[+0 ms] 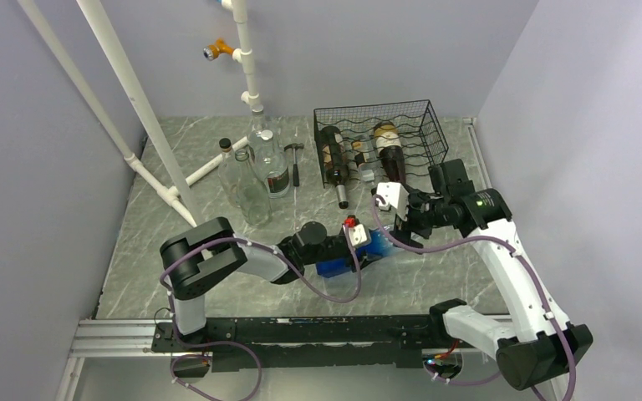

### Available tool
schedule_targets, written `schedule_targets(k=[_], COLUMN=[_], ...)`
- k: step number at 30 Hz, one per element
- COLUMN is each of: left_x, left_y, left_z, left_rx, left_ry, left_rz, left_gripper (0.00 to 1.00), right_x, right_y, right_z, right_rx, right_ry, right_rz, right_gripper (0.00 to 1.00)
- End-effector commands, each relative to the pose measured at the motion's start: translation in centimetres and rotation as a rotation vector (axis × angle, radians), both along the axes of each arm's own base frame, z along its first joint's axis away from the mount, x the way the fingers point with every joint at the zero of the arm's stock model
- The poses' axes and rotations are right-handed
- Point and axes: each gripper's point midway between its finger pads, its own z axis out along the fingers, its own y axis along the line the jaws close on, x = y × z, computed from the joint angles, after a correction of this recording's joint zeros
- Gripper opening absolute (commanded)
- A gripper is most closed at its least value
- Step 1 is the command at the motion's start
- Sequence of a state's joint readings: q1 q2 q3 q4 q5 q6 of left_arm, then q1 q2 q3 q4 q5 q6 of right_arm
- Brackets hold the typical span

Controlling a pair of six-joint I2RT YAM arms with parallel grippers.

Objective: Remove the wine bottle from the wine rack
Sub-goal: Pick up the wine bottle from the wine rack.

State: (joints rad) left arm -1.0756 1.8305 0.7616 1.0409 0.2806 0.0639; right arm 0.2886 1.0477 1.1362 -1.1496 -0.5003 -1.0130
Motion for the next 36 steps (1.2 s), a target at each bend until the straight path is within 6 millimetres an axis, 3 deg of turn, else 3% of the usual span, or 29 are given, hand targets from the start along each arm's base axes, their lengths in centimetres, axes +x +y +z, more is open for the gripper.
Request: schedule_targets(k=[1, 7, 11, 23, 36], left_x=[0.7, 1.1, 1.5, 2.7, 3.3], left_y=[0.5, 1.7, 2.5, 4.5, 5.7], left_z=[6.0, 6.8, 7.1, 8.8, 10.3], left_rx=[-0.164, -0.194, -0.205, -0.27, -0.325], left_ry=[-0.087, -0.102, -0.108, -0.097, -0.069], left_rz=[0.052, 0.106, 0.149, 0.271, 0.349], left_gripper=[0.0, 0.0, 0.0, 0.0, 0.0], right_x=[1.2, 2.1, 3.1, 5.5, 4.9], right_y=[2.5, 2.6, 1.3, -2.5, -2.4], right_z=[3.8, 7.3, 9.0, 7.9, 6.0], right_rx=[0.18, 0.377, 0.614, 1.04, 1.108], right_ry=[-0.046, -0.023, 0.021, 0.259, 0.357], right_rz=[-0.041, -0.142, -0.282, -0.684, -0.699], right_gripper=[0.9, 0.92, 0.93, 0.93, 1.0])
